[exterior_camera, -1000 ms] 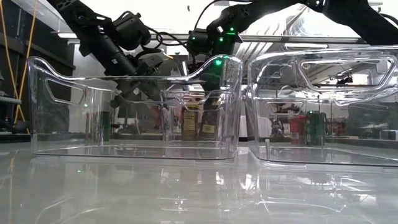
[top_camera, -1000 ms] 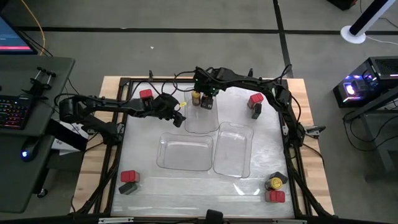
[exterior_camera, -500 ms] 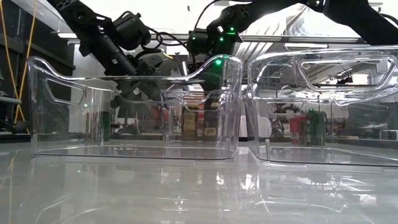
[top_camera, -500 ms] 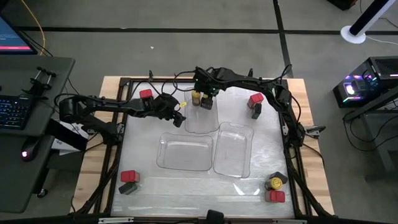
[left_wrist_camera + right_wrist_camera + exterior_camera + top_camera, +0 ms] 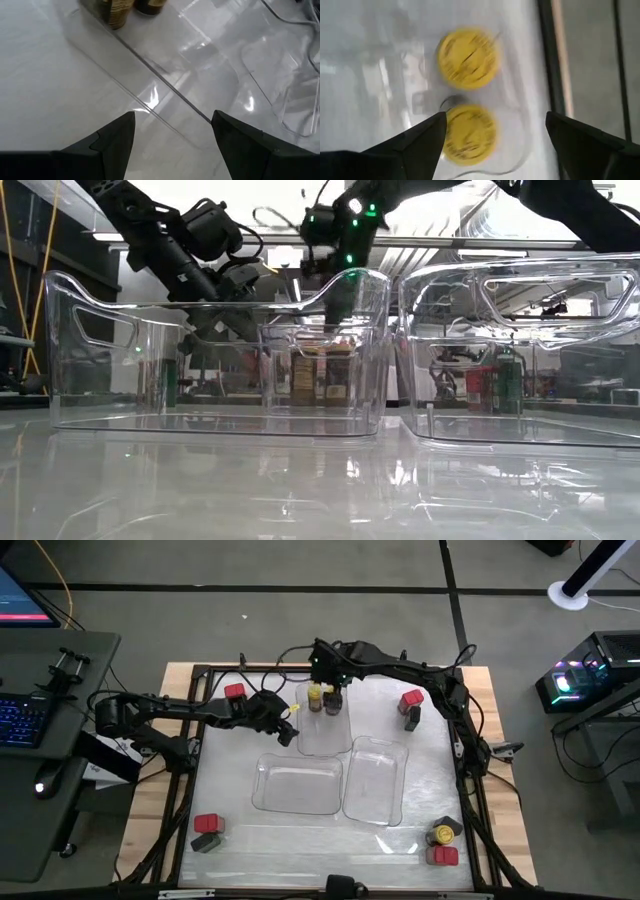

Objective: Sort spices by type
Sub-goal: Put the top right yellow seasoning bottle into the top transparent bin

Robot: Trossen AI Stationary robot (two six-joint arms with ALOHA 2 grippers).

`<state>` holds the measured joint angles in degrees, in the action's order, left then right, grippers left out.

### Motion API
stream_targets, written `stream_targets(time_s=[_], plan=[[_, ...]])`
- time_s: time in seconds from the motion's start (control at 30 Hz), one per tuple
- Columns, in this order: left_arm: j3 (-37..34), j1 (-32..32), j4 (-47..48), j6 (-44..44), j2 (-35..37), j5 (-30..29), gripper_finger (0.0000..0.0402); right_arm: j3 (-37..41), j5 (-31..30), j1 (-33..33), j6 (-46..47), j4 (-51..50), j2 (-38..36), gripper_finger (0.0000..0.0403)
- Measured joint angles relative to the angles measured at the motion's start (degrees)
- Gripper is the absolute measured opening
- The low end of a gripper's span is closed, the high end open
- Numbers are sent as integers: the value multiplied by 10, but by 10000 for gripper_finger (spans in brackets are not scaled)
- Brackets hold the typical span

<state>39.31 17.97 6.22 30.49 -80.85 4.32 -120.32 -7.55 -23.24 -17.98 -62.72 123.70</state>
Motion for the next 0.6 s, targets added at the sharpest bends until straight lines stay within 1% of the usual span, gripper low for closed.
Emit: stream_targets(time_s=[0.1,0.2,0.3,0.5,0.53,0.6], plan=[[0,0,1,-1,1,3,255,-43,-1,0,25,-13,-1,339],[0,0,0,-2,1,3,255,-74,-3,0,32,-27,-1,339],[0,1,0,-11,1,3,255,-89,-40,0,42,-26,-2,339],[9,17,8,-34,1,8,255,-95,-155,-1,64,-43,-1,339],[12,22,11,-35,1,12,255,-94,-164,-2,70,-50,-1,339],[22,33,14,-39,0,25,255,-92,-148,-5,70,-71,-1,339]])
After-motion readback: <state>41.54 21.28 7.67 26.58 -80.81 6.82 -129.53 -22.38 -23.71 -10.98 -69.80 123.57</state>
